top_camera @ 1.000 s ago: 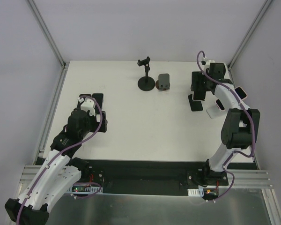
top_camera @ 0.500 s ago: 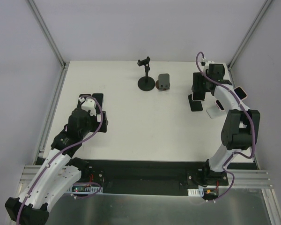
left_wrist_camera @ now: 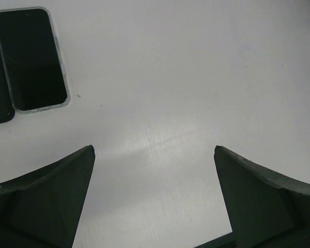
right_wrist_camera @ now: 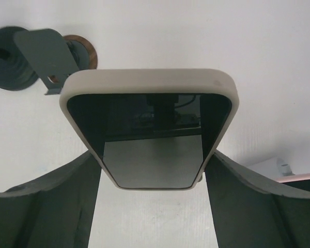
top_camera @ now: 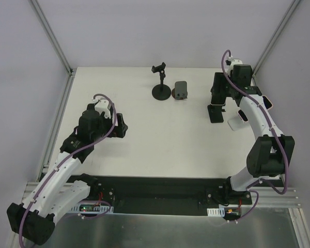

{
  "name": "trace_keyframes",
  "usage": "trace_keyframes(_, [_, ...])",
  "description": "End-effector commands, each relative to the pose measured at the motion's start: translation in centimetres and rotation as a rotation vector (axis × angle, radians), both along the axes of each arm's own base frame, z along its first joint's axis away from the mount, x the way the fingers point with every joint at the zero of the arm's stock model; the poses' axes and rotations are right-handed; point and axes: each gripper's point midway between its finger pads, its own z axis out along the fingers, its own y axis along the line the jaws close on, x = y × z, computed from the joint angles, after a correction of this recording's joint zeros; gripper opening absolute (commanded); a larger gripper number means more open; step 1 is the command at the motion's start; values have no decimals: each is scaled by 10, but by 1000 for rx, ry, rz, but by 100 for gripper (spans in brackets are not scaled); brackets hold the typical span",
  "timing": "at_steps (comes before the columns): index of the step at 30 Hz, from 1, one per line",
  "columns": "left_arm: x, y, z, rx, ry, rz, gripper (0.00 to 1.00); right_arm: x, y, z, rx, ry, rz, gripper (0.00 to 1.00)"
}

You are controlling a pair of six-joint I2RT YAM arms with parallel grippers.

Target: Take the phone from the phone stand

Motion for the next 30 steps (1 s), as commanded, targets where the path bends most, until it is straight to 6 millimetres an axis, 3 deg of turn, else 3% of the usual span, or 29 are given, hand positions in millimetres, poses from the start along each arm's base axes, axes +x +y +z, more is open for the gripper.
trace_keyframes(1, [19,-38,48,-167,-79,-72,98,-5,23,77,133,-149,-39,27])
trace_keyframes(6, [33,-76,74,-198,-98,-163,98,-23,50,91,285,-144,-69,26])
trace_keyframes(10, [39,-112,91,-197,-117,-253,98,-43,83,97,360,-139,-35,26])
trace_keyframes(12, [41,-132,99,-206,-124,-300,98,-50,94,91,407,-121,-36,26])
trace_keyframes(13, [43,-138,100,-208,-122,-310,97,-55,106,99,470,-130,-30,26])
trace_keyframes(15, [45,-156,104,-215,-126,-347,97,-62,117,90,523,-105,-28,26])
trace_keyframes(16, [44,-162,104,-220,-122,-367,97,-67,130,95,583,-103,-16,26])
trace_keyframes(21, [49,-192,100,-231,-98,-427,94,-84,155,84,702,-48,-11,26])
trace_keyframes(23, [50,-202,96,-235,-78,-449,92,-88,165,91,763,-49,5,26])
trace_keyframes(30, [52,-221,81,-242,-23,-497,81,-102,196,93,868,9,70,25])
